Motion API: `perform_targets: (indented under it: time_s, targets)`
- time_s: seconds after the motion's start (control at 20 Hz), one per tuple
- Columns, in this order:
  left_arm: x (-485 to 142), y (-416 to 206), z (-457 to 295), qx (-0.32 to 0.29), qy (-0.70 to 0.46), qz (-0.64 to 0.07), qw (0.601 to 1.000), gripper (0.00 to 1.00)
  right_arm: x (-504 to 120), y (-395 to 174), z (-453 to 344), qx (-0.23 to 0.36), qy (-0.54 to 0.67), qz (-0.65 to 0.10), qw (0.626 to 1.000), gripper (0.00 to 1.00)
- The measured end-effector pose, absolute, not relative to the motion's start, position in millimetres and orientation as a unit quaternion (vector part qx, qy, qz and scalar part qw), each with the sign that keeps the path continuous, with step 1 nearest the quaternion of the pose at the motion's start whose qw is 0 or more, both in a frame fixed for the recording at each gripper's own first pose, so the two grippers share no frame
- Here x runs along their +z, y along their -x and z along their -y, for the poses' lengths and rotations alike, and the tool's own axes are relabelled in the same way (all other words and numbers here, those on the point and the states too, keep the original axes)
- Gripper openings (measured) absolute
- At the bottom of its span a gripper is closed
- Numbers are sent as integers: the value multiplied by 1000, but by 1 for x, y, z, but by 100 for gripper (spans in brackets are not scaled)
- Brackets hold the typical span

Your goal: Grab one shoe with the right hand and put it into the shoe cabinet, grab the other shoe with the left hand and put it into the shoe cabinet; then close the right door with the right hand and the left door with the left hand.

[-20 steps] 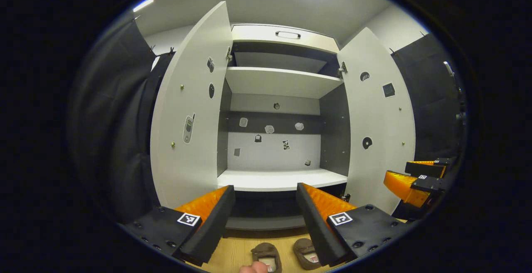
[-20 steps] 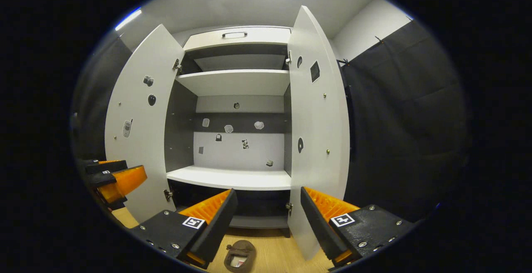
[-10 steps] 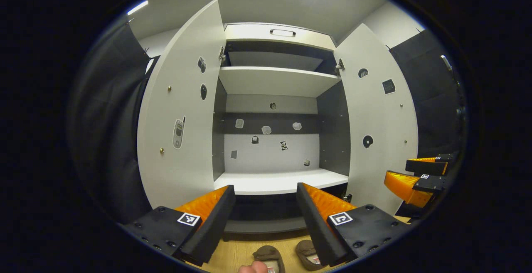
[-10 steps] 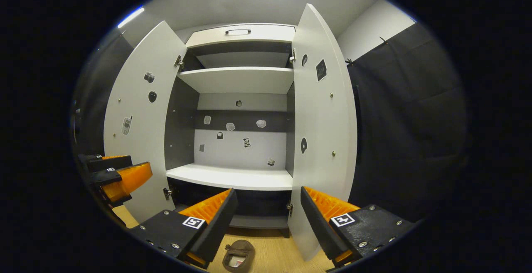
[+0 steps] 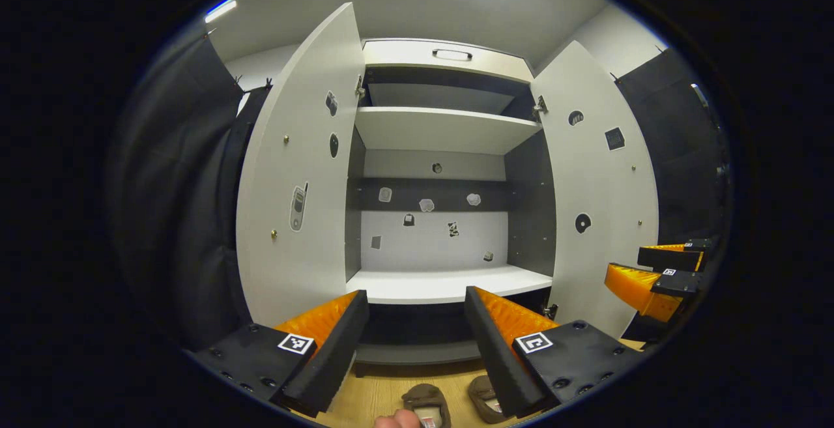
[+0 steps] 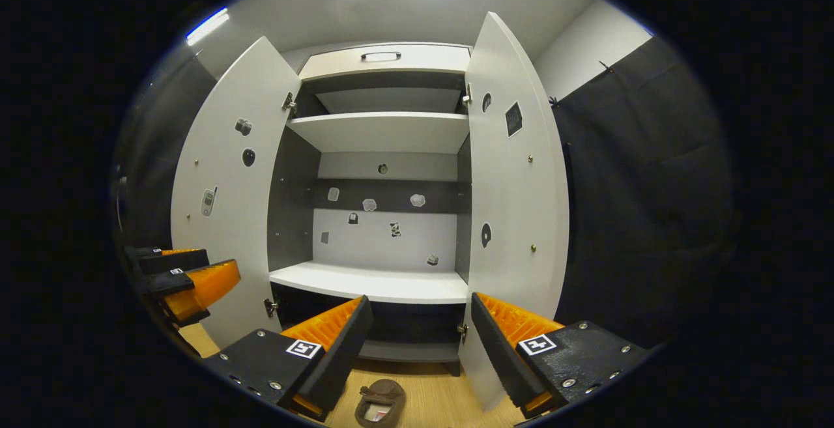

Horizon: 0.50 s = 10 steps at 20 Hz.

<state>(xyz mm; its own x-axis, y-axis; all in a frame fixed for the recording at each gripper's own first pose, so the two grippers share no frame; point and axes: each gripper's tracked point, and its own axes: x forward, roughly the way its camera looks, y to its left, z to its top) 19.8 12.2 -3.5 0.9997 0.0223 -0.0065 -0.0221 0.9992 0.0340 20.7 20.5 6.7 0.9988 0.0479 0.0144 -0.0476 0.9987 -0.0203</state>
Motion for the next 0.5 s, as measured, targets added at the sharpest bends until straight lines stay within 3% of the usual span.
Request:
perform_targets:
  time_s: [0.25,0.5]
  targets:
    - [-8,-15,-10,11,-11,-9,1000,96,-7,-25,-18,25,8,6,1000,94]
    - [-7,-14,-16,14,-7,-6,1000,96,-59,-38,-24,38,28,-42,998,94]
